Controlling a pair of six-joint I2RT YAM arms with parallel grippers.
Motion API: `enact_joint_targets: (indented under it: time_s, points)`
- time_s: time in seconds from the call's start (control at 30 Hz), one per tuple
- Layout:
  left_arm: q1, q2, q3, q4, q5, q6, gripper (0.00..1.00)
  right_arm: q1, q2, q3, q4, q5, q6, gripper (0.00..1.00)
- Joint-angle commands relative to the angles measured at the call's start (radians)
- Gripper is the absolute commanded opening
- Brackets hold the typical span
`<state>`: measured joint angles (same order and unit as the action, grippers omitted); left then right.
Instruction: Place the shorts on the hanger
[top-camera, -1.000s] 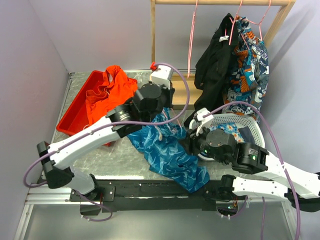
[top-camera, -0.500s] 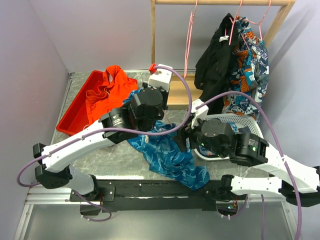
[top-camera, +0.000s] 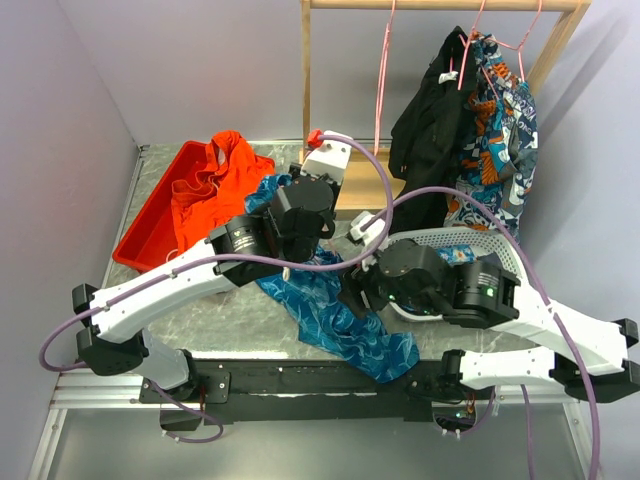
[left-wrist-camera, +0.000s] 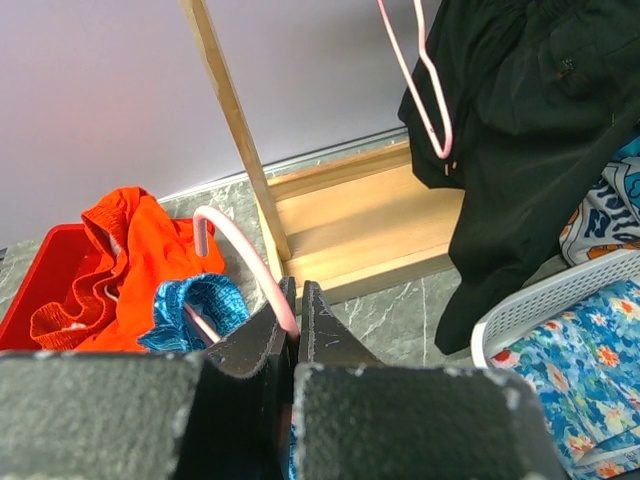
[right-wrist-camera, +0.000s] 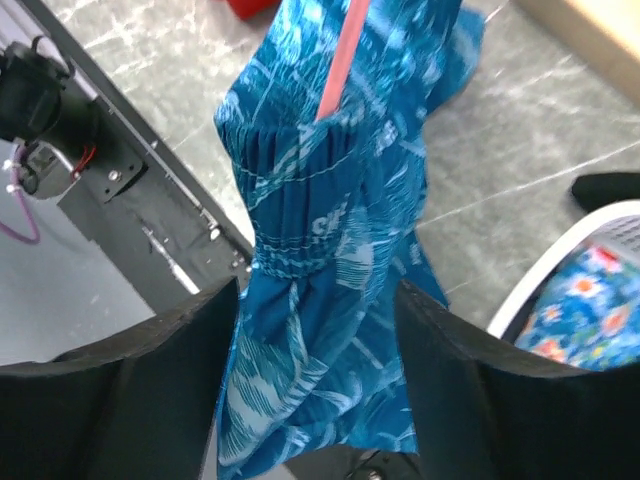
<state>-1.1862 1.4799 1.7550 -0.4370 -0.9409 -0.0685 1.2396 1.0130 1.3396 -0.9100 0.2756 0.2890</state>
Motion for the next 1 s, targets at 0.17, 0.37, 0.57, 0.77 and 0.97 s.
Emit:
enact_joint_targets:
  time_s: [0.17,0.37,0.57,0.77,0.97]
  points:
    - [-0.004,-0.013,0.040,0.030,0.033,-0.036,0.01,0.004,-0.019,-0.112,0.038,0.046,0.136,0.40]
    - [-0.004,-0.015,0.070,0.007,0.108,-0.105,0.02,0.003,-0.048,-0.181,0.105,0.126,0.176,0.00]
    - [-0.001,-0.009,0.087,0.014,0.177,-0.128,0.47,0.003,-0.186,-0.267,0.206,0.201,0.206,0.00]
    - [0.002,-0.009,0.138,-0.003,0.237,-0.152,0.93,0.003,-0.243,-0.316,0.208,0.263,0.242,0.00]
    - [0.003,-0.059,0.162,-0.016,0.300,-0.195,0.96,0.003,-0.261,-0.373,0.194,0.247,0.274,0.00]
